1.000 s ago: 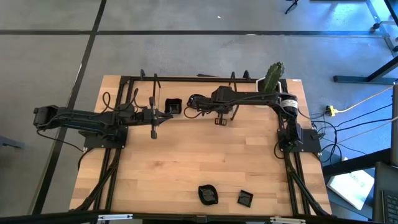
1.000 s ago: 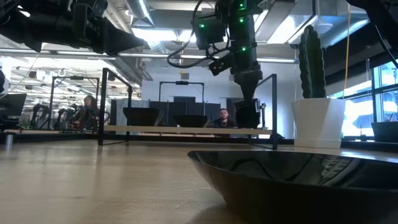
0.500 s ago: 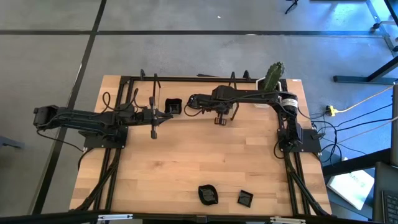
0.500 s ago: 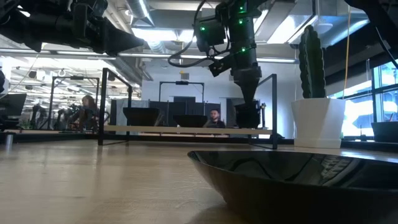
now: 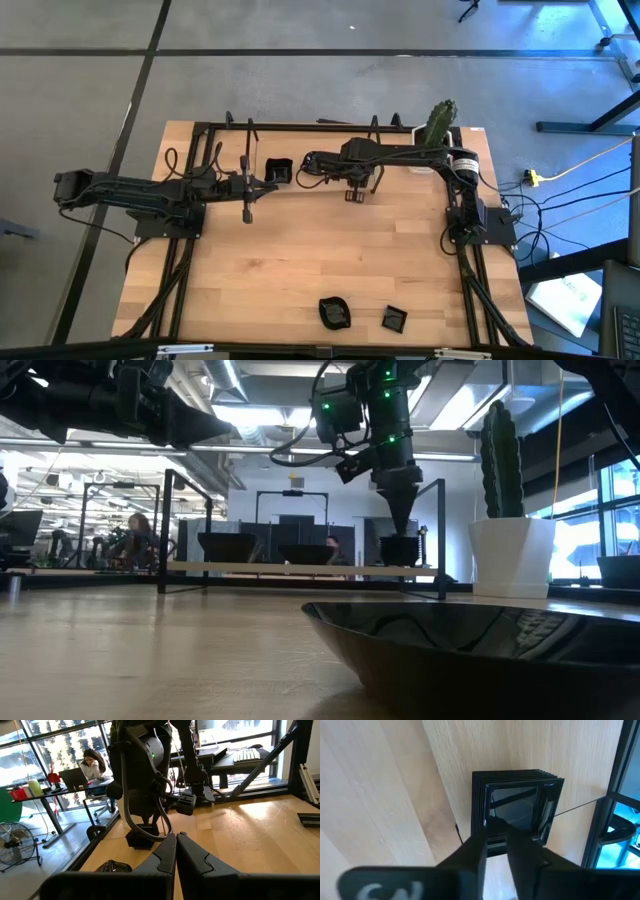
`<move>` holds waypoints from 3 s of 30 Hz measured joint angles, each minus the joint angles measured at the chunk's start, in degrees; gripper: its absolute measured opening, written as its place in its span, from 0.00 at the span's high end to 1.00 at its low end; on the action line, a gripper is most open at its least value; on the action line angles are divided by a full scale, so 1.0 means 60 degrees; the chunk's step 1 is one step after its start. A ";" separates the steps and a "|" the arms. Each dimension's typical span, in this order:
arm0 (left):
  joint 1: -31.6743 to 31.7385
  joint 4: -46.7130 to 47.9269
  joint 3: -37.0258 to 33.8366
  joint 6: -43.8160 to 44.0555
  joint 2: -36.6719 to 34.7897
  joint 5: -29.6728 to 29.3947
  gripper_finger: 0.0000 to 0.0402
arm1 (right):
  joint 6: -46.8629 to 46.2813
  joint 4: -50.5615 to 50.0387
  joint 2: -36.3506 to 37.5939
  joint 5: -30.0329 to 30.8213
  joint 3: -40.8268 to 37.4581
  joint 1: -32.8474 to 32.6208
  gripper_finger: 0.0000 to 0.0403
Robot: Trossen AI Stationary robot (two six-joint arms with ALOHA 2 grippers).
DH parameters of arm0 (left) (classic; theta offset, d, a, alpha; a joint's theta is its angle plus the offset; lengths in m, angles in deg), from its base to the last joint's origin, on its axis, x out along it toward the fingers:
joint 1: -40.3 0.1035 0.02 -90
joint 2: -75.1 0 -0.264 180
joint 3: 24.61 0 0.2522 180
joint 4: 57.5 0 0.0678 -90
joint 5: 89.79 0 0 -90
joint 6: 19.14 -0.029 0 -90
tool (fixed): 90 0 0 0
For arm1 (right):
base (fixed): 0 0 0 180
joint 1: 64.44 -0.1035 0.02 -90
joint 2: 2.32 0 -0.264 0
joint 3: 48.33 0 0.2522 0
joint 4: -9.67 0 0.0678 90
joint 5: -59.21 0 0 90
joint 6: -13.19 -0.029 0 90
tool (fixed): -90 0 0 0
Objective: Pick & Place Mini shaped plates
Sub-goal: Stack the leaf-shaped plate on the top of the leaf-shaped plate on the shelf
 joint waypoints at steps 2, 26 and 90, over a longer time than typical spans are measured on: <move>0.0001 0.0000 0.0000 0.0002 -0.0002 0.0000 0.99 | -0.0061 0.0000 -0.0001 0.0002 0.0000 0.0000 0.78; -0.0001 0.0003 0.0000 -0.0015 0.0002 -0.0001 0.98 | 0.0401 0.4681 0.5265 0.1359 -0.2006 -0.4319 0.98; -0.5488 0.8909 1.0704 0.1163 1.0734 0.0157 0.90 | -0.0437 1.3777 1.1900 0.2003 -1.3424 -0.8623 0.95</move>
